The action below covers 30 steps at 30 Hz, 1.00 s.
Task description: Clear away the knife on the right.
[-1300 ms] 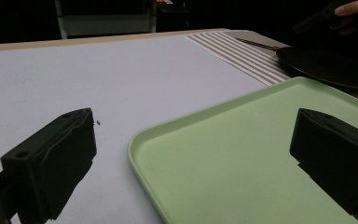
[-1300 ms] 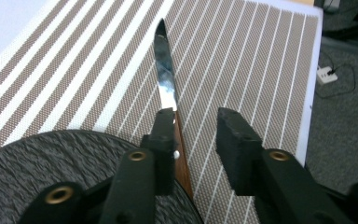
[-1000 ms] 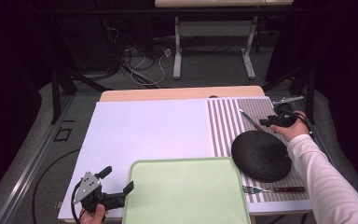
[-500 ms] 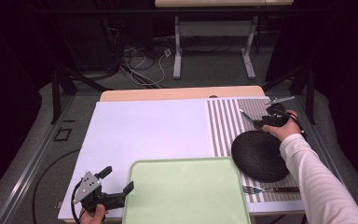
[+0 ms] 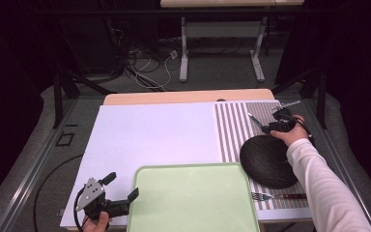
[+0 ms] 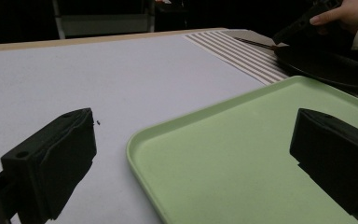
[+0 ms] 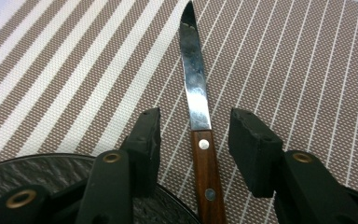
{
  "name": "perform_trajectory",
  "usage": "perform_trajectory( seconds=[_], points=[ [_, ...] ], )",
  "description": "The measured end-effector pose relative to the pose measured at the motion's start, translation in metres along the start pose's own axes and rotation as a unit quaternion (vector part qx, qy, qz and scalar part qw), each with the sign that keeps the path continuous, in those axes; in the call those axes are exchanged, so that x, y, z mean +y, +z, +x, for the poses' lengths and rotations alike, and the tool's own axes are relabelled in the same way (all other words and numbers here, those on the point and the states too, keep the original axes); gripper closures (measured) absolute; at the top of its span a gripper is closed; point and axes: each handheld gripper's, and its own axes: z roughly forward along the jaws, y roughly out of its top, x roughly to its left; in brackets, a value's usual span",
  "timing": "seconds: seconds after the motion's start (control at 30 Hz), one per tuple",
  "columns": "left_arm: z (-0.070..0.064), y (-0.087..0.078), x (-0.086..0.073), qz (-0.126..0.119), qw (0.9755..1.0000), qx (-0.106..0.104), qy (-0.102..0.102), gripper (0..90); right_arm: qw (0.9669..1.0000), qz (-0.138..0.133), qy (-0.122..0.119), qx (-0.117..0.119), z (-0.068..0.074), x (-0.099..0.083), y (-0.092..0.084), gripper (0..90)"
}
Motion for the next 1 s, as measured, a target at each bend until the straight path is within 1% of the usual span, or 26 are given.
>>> perform_trajectory(
  seconds=[0.07,0.1,0.23,0.27,0.33,0.37,0.4,0.53,0.67,0.73,0.83,0.9,0.93,0.97,1.0],
  points=[
    [0.0,0.0,0.0,0.0,1.0,0.0,0.0,0.4,1.0,0.007,-0.002,-0.002,-0.001,-0.001,0.001,57.7],
    [0.0,0.0,0.0,-0.001,1.0,-0.001,-0.004,0.4,1.0,0.009,-0.002,-0.003,-0.001,-0.001,0.002,58.2],
    [0.0,0.0,0.0,-0.001,1.0,-0.001,-0.004,0.4,0.9998,0.016,0.005,-0.002,-0.003,-0.004,0.004,62.2],
    [0.0,0.0,0.0,-0.001,1.0,0.0,-0.001,0.4,0.9997,0.02,0.011,-0.001,-0.003,-0.004,0.005,63.3],
    [0.0,0.0,0.0,-0.001,1.0,0.0,-0.001,0.4,0.9996,0.028,0.009,-0.001,-0.004,-0.005,0.006,63.9],
    [0.0,0.0,0.0,-0.001,1.0,0.0,-0.001,0.4,0.9996,0.028,0.007,0.001,-0.005,-0.005,0.007,64.2],
    [0.0,0.0,0.0,-0.001,1.0,0.0,-0.001,0.5,0.9996,0.026,0.012,0.0,-0.004,-0.005,0.007,64.3],
    [0.0,0.0,0.0,-0.001,1.0,0.0,-0.001,0.5,0.9996,0.027,-0.001,-0.003,-0.004,-0.005,0.009,66.0],
    [0.0,0.0,0.0,-0.001,1.0,0.001,-0.003,0.4,0.9994,0.035,-0.001,-0.007,-0.004,-0.006,0.012,68.4],
    [0.0,0.0,0.0,-0.001,1.0,0.001,-0.003,0.4,0.9994,0.034,0.001,-0.004,-0.004,-0.006,0.012,70.1],
    [0.0,0.0,0.0,-0.001,1.0,0.001,-0.003,0.4,0.9993,0.038,-0.004,-0.003,-0.004,-0.005,0.012,72.7],
    [0.001,0.0,-0.001,-0.001,1.0,0.001,-0.004,0.4,0.9993,0.037,-0.001,0.002,-0.004,-0.005,0.012,74.6],
    [0.001,0.0,-0.001,-0.001,1.0,0.001,-0.004,0.4,0.9992,0.039,-0.005,0.0,-0.005,-0.006,0.012,76.5],
    [0.001,0.0,-0.001,-0.001,1.0,0.001,-0.004,0.4,0.9994,0.033,-0.005,0.003,-0.005,-0.006,0.012,76.8],
    [0.001,0.0,-0.001,-0.002,1.0,0.001,-0.004,0.4,0.9993,0.038,-0.003,0.003,-0.005,-0.006,0.012,76.9]
  ],
)
